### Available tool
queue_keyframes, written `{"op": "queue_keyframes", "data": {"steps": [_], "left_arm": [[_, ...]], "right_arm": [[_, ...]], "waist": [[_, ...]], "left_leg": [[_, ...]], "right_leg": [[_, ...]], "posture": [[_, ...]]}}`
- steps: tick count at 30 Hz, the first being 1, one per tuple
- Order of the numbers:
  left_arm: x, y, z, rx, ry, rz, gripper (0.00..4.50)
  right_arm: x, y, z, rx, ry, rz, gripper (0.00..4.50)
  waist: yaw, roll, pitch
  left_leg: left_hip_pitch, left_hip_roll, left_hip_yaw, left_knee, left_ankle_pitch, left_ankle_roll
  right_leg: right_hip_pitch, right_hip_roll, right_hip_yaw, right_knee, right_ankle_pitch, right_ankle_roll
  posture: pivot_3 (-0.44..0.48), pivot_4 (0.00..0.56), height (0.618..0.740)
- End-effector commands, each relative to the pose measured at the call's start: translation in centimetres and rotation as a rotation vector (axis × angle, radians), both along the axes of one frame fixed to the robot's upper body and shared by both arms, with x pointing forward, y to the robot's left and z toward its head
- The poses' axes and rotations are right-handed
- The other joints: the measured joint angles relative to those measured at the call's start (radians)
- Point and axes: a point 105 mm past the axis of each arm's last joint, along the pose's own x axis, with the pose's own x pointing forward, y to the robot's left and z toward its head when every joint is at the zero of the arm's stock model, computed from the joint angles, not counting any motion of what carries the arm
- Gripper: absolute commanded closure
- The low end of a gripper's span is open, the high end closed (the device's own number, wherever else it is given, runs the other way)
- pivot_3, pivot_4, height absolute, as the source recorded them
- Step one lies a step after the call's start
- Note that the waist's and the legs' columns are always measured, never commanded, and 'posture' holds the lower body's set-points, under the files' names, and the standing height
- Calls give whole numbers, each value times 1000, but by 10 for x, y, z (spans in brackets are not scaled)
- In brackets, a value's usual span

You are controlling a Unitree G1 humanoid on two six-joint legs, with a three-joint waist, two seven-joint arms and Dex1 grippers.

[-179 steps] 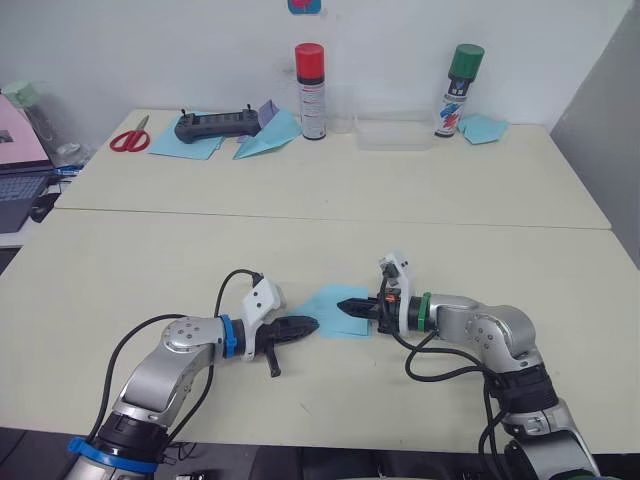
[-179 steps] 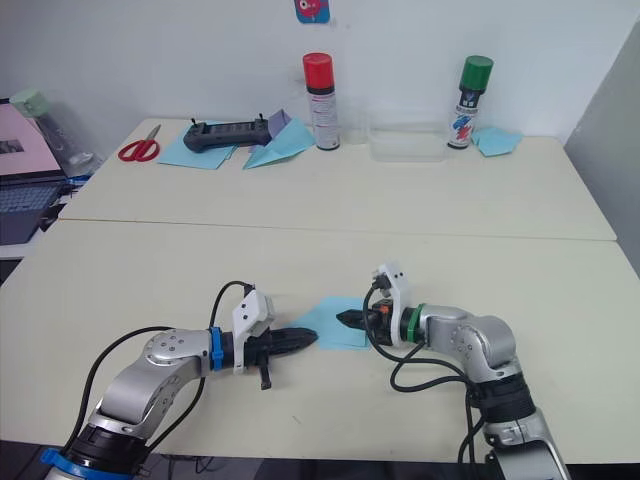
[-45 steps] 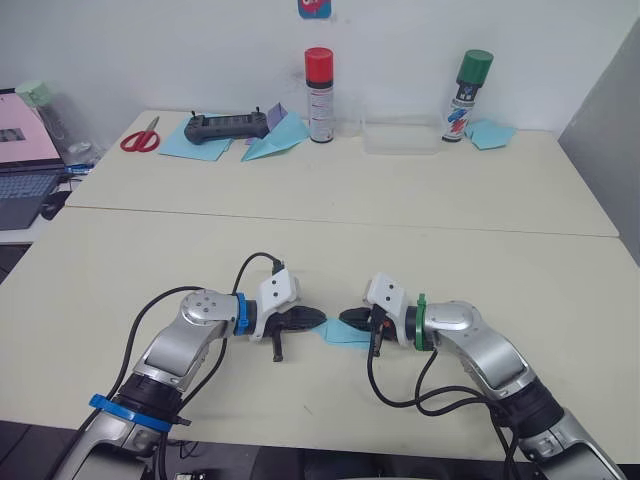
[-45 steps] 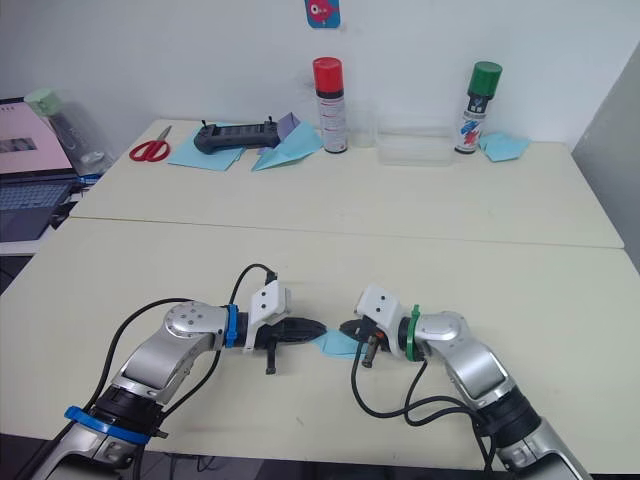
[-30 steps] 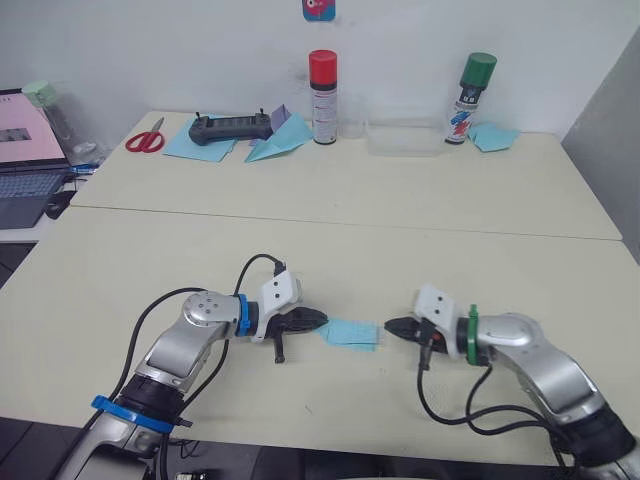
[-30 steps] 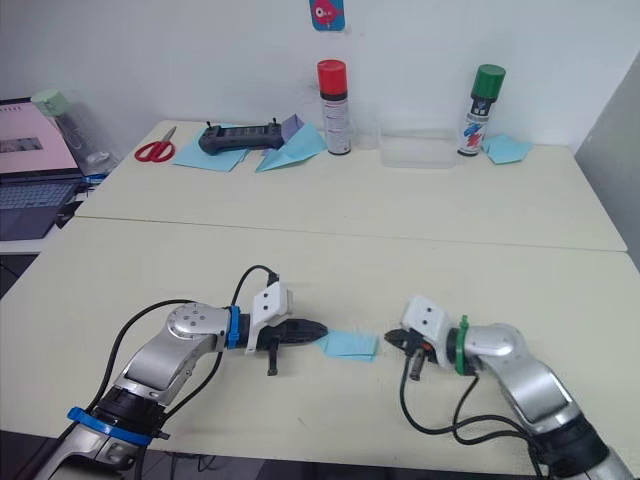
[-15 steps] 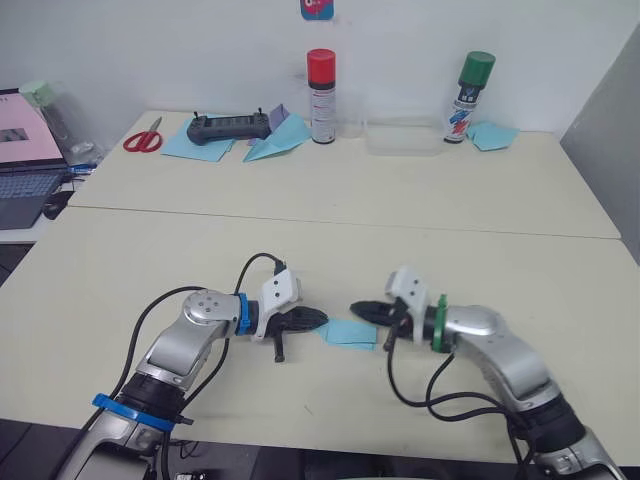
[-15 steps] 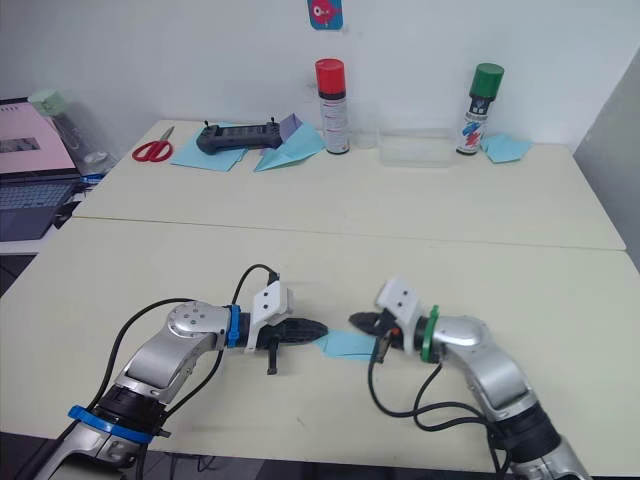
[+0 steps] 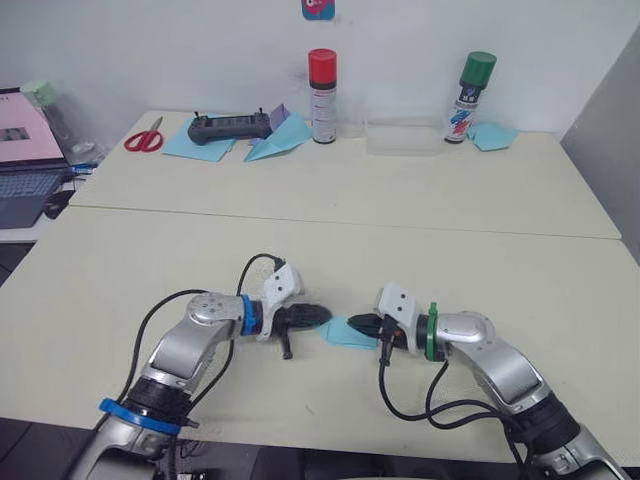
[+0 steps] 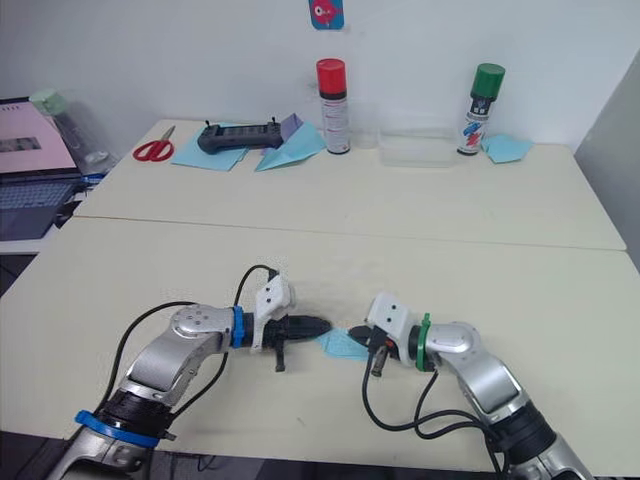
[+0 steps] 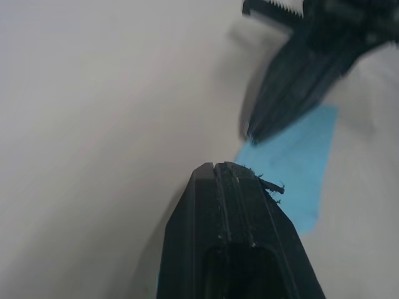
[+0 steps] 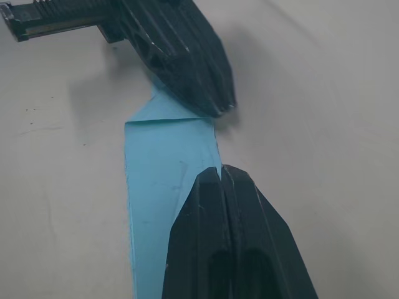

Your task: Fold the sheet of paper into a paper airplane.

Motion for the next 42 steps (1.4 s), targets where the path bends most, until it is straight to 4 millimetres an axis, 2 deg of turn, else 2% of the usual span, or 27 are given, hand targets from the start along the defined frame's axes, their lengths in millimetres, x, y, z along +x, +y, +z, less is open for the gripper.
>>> {"op": "queue_keyframes", "data": {"steps": [1,4,6,11,15,18,20,22,26,27,30,33,35,39,42], "left_arm": [[0,-9,4,-13,-26,-8,4500],[-1,-11,-7,26,-16,-12,4500],[-3,-4,-18,82,-9,-9,4500],[-6,33,-35,181,10,54,4500],[-7,63,-39,222,25,117,4500],[-4,78,-39,249,21,166,4500],[3,85,-35,256,2,213,4500],[6,84,-26,228,-19,225,4500],[4,73,5,118,-93,190,4500],[2,74,11,110,-112,184,4500],[-4,91,27,179,-207,144,3786],[-20,94,45,175,-245,76,2851],[-35,92,52,166,-247,17,2255],[-56,81,68,143,-320,-63,1053],[-63,75,71,147,-390,-92,140]], "right_arm": [[2,-15,-16,-68,40,-42,4447],[2,-15,-16,-70,37,-41,4447],[2,-15,-14,-63,39,-48,4447],[2,-18,-15,-66,37,-57,4447],[1,-18,-15,-65,39,-59,4447],[1,-16,-15,-60,46,-49,4447],[0,-14,-15,-49,48,-35,4447],[1,-10,-9,-15,37,-26,4447],[2,-3,28,153,10,4,4447],[-1,-4,37,179,14,31,4289],[-10,-17,58,187,-27,103,3640],[-14,-29,71,168,-104,103,2545],[-24,-35,73,142,-124,139,1867],[-50,-47,73,110,-99,241,1847],[-57,-48,64,82,-93,261,2441]], "waist": [[-1,0,0],[-1,0,0],[-1,0,0],[-3,1,-1],[-7,1,-2],[-12,1,-3],[-13,1,-3],[-14,1,-3],[-17,0,0],[-17,1,1],[-16,0,6],[-15,0,6],[-15,0,6],[-11,0,8],[-10,0,8]], "left_leg": [[0,0,0,0,0,0],[0,0,0,0,0,0],[0,0,0,0,0,0],[1,0,0,0,0,0],[2,1,0,-1,0,0],[3,1,0,-1,0,0],[3,1,0,-1,0,0],[3,1,0,-1,0,0],[1,1,0,-1,0,0],[0,1,0,-1,0,0],[-5,1,0,-1,0,0],[-11,1,-1,-2,0,0],[-15,2,-1,-2,0,0],[-17,1,0,-2,0,0],[-16,1,0,-2,0,0]], "right_leg": [[0,0,0,0,0,0],[0,0,0,0,0,0],[0,0,0,0,0,0],[0,0,0,0,0,0],[0,0,0,0,0,-1],[1,0,0,0,-1,-1],[1,0,0,0,-2,-4],[1,0,0,0,-2,-4],[-1,0,0,1,0,-1],[-2,0,0,1,0,-1],[-6,0,-1,1,0,-1],[-12,0,-1,0,-1,-1],[-16,0,-2,0,-1,-1],[-17,-1,-1,0,-1,-1],[-17,-1,-1,0,-1,-1]], "posture": [[0,150,740],[0,150,740],[0,150,740],[0,150,740],[0,150,740],[0,150,740],[0,150,740],[0,150,740],[0,150,740],[0,150,740],[0,150,740],[0,150,740],[0,150,740],[0,150,740],[0,150,740]]}}
